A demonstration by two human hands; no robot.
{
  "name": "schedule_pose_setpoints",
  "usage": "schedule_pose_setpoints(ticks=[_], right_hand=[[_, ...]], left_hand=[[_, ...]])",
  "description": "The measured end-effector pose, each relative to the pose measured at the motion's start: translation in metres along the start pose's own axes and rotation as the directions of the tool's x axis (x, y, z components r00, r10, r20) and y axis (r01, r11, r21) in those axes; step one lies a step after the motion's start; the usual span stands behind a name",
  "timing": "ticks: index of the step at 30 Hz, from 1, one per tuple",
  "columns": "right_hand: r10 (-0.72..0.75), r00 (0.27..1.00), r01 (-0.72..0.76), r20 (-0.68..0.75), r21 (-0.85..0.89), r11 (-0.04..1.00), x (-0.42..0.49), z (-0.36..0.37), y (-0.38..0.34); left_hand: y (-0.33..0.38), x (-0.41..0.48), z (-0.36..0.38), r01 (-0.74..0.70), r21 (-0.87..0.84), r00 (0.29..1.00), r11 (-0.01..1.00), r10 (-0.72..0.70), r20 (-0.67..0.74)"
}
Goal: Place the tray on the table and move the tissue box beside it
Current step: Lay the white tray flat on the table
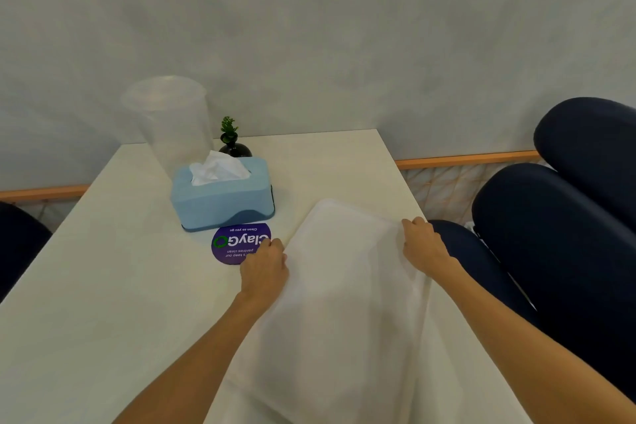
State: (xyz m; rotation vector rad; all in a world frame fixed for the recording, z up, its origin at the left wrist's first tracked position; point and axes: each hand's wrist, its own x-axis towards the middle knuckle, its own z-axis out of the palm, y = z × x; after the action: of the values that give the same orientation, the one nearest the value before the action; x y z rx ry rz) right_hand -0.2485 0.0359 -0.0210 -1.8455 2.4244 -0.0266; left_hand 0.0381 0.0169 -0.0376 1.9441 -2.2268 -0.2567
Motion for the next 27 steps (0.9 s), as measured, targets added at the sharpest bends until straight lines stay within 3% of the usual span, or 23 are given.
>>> schedule_pose_setpoints(ticks=[5,13,18,23,27], right_hand=[[0.073,0.997,-0.073,-0.004,-0.03,0.997,-0.012,0.001,-0.004],[0.149,0.988,-0.149,0.029,0.354,0.923,-0.029,0.004,-0.015],[0.205,0.976,-0.215,0.068,0.405,0.889,-0.046,0.014,-0.01],[0.214,0.974,-0.223,0.071,0.456,0.862,-0.051,0.013,0.0],[0.233,0.972,-0.197,-0.001,0.535,0.821,-0.043,-0.001,0.004]], left_hand=[[-0.007,-0.008,-0.001,0.084,-0.067,0.996,0.994,-0.086,-0.02],[-0.011,-0.013,-0.005,0.159,-0.177,0.985,0.971,-0.169,-0.04],[-0.012,-0.018,-0.007,0.231,-0.285,0.968,0.93,-0.248,-0.024],[-0.018,-0.02,-0.008,0.331,-0.413,0.943,0.849,-0.285,0.172],[-0.017,-0.024,-0.008,0.42,-0.579,0.905,0.699,-0.275,0.324]])
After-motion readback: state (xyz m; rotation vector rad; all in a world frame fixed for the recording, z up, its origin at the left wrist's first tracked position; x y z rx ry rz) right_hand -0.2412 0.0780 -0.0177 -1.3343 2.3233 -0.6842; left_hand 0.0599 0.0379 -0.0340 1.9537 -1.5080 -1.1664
